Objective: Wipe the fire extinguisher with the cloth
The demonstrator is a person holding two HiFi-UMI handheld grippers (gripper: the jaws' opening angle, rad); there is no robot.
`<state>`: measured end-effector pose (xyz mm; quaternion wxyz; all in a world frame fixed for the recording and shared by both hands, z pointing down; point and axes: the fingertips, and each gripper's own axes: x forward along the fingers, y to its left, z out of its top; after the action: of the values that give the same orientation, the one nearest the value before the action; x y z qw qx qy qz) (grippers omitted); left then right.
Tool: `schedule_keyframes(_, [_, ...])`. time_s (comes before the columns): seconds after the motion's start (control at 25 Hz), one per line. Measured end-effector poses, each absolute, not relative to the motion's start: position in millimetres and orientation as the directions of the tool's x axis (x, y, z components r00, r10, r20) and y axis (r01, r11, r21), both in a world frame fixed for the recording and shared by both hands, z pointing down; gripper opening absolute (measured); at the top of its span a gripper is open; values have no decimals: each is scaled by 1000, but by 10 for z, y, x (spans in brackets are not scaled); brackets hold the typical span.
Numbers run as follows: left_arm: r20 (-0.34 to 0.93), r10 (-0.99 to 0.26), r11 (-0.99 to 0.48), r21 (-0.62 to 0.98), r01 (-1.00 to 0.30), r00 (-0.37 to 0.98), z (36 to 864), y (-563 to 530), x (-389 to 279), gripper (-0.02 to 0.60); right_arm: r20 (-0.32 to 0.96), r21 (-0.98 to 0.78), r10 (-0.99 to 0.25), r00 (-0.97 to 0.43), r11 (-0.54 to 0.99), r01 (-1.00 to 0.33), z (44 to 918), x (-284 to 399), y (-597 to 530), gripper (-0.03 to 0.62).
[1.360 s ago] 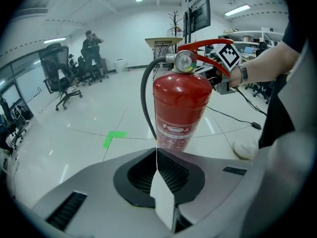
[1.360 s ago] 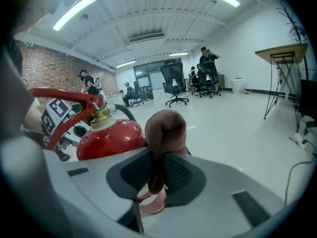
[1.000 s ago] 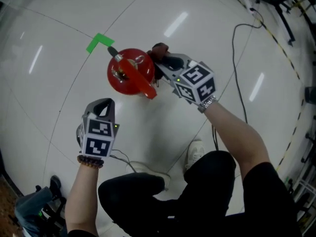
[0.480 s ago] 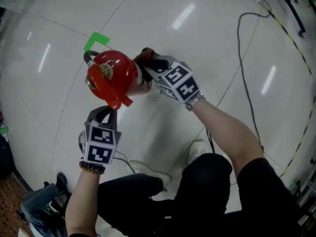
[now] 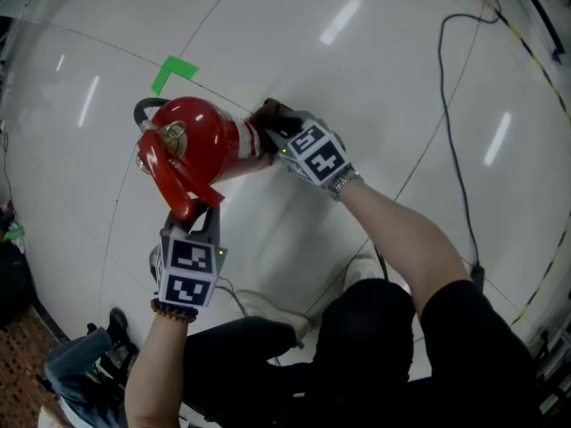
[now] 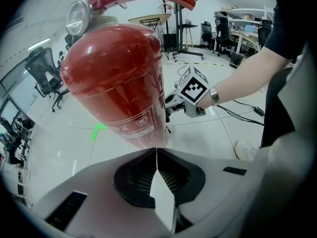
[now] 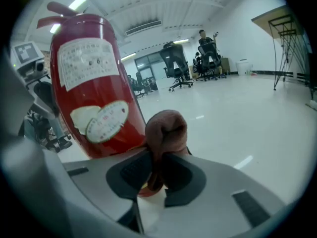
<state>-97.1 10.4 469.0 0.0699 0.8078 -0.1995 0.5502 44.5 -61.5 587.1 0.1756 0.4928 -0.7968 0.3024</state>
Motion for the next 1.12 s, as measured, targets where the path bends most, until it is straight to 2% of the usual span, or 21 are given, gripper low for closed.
schedule_keyframes(0.84, [933,-258,-892,-130,-433,252,4785,163,-900,3,689,-322,-576,-441,302,-897,6583,406,-493,81])
schedule_keyframes(1.12, [943,-249,-896,-138,-423,221,4720,208,-869,3,616,-369,-636,-465,288,-884,6265,517,-467,80])
